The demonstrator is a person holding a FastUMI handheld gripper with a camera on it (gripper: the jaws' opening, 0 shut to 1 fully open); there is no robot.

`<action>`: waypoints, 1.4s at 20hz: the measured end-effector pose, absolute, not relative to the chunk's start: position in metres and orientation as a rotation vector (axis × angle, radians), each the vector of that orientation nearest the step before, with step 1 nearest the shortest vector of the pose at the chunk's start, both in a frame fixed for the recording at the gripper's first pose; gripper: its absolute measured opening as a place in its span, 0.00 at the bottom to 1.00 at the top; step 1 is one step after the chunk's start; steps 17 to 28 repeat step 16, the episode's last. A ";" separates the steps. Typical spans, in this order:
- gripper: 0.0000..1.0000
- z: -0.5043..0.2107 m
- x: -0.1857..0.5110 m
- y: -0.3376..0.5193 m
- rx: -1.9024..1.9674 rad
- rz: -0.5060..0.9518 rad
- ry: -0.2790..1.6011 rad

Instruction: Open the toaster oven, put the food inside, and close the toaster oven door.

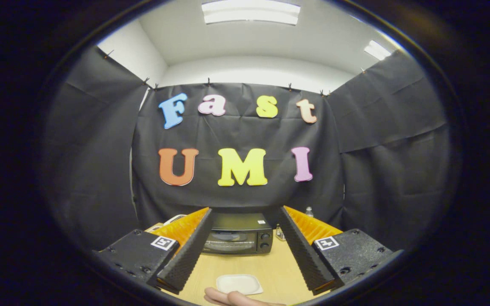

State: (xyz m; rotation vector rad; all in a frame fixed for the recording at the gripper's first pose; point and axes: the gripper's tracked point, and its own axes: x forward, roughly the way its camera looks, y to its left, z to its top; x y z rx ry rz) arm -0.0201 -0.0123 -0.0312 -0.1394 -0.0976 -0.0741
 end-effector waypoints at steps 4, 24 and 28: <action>1.00 -0.042 -0.020 -0.020 -0.107 -0.061 -0.071; 1.00 -0.060 -0.008 -0.039 -0.047 0.028 -0.019; 1.00 -0.060 -0.008 -0.039 -0.047 0.028 -0.019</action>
